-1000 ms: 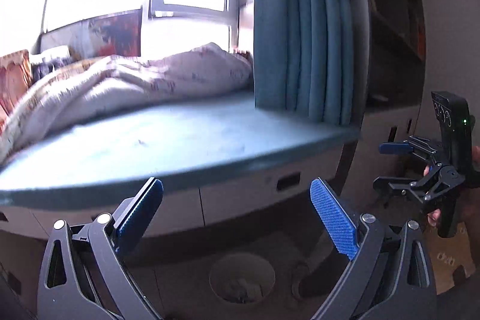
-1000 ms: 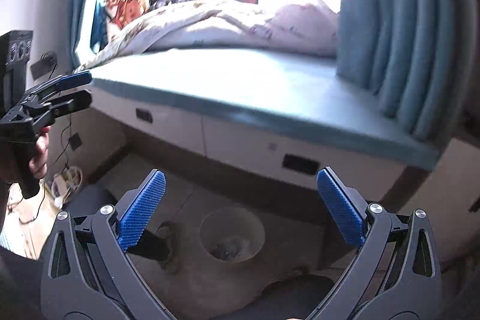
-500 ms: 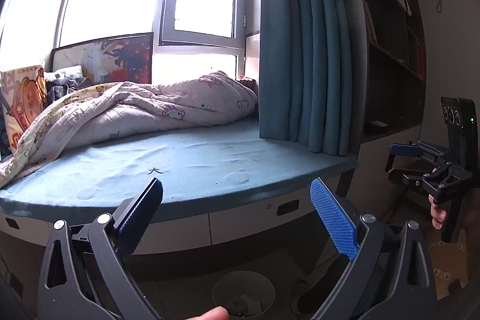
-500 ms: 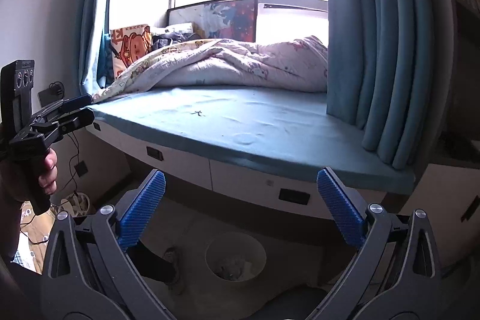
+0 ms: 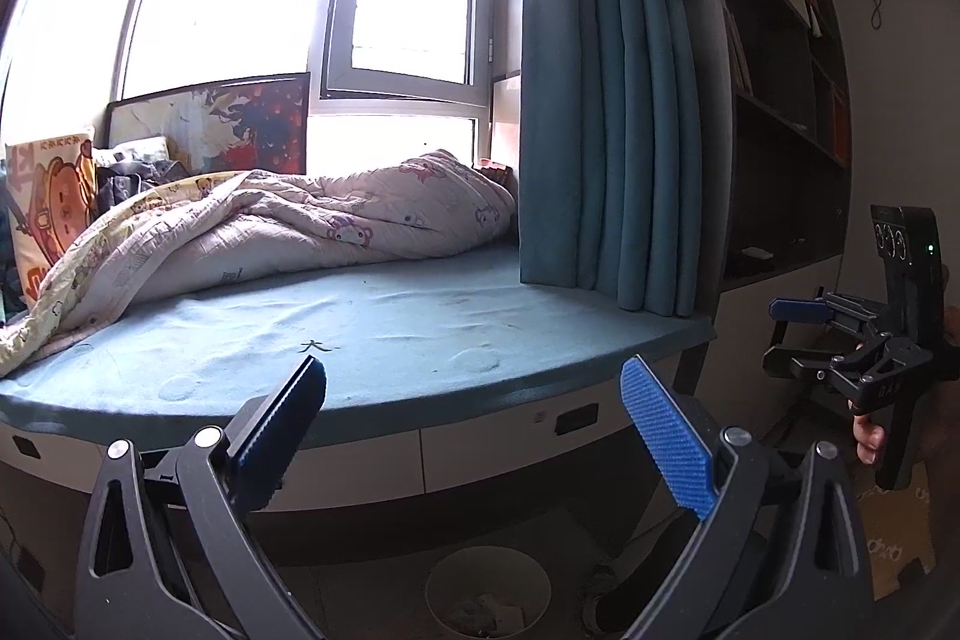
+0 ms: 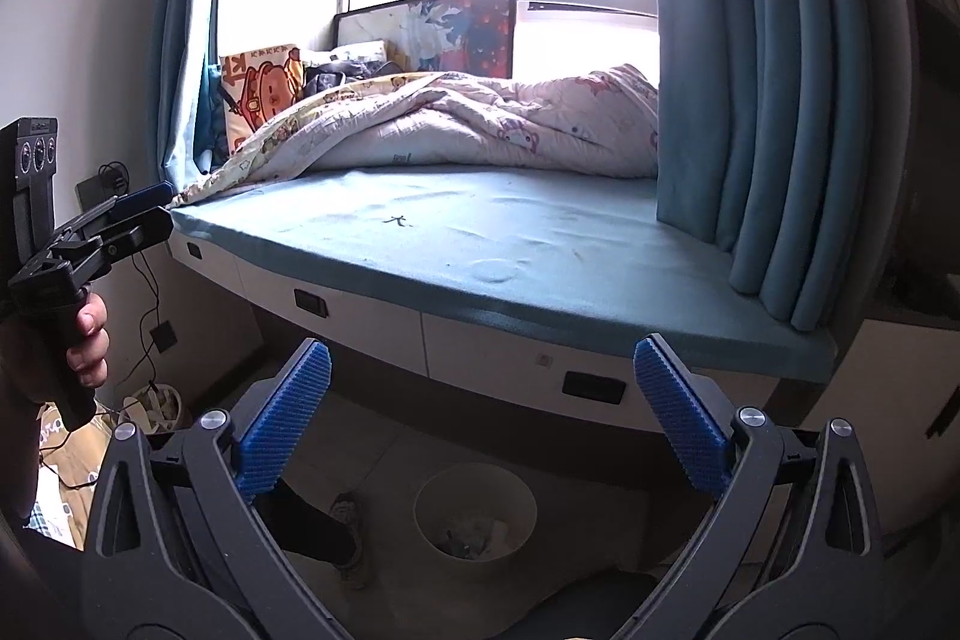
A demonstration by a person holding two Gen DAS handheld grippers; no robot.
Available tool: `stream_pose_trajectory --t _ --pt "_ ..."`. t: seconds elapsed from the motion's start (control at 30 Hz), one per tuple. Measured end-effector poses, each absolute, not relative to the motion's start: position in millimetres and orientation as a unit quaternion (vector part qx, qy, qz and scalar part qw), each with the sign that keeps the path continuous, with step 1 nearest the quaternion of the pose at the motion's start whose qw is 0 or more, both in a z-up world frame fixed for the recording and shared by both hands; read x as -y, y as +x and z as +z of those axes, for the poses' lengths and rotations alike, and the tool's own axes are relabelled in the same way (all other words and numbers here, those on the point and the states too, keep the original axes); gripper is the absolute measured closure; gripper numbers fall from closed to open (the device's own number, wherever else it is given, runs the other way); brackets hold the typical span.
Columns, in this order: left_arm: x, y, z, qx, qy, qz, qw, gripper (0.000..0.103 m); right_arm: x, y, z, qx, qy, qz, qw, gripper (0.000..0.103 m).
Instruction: Collect trash
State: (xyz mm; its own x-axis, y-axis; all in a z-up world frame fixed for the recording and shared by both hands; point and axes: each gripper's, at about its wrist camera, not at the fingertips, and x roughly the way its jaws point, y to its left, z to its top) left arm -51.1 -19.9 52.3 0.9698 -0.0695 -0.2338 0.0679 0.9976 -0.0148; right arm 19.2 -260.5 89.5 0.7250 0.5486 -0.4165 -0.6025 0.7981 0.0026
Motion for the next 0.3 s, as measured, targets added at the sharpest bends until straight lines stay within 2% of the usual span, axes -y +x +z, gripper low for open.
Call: stream_pose_trajectory --t 0.3 --pt "20.5 -45.2 49.4 -0.133 -0.009 -0.035 0.990 0.006 259.9 18.9 86.5 -0.206 -0.066 0.309 0.926 0.005"
